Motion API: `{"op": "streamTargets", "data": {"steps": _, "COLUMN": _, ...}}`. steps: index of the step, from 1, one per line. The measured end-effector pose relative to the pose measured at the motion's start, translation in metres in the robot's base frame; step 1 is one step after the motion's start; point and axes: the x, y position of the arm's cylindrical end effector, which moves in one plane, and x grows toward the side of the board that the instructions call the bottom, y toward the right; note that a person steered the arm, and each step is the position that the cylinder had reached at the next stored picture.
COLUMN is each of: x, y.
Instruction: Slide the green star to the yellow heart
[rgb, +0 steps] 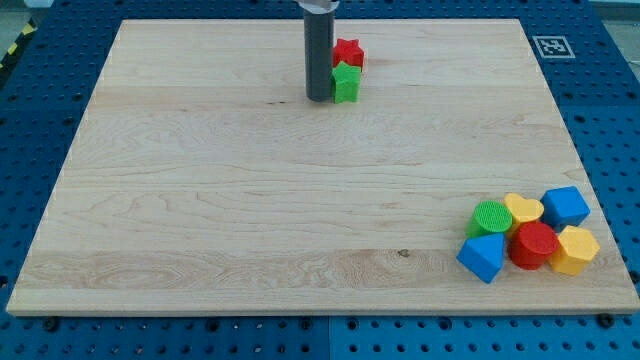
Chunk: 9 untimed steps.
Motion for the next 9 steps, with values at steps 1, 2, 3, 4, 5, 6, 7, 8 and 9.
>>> {"op": "streamTargets", "data": {"steps": 1, "x": -0.008, "y": -0.023}}
{"op": "streamTargets", "data": {"steps": 2, "x": -0.033, "y": -0.024}}
{"op": "streamTargets", "data": {"steps": 3, "x": -0.042, "y": -0.024}}
{"op": "streamTargets", "data": {"steps": 4, "x": -0.041, "y": -0.006}}
{"op": "streamTargets", "data": {"steps": 5, "x": -0.03, "y": 0.014}}
{"op": "streamTargets", "data": {"steps": 6, "x": -0.019, "y": 0.037}}
{"op": "streamTargets", "data": {"steps": 7, "x": -0.013, "y": 0.062}}
{"op": "streamTargets", "data": {"steps": 8, "x": 0.014, "y": 0.083}}
{"op": "streamTargets", "data": {"steps": 9, "x": 0.039, "y": 0.108}}
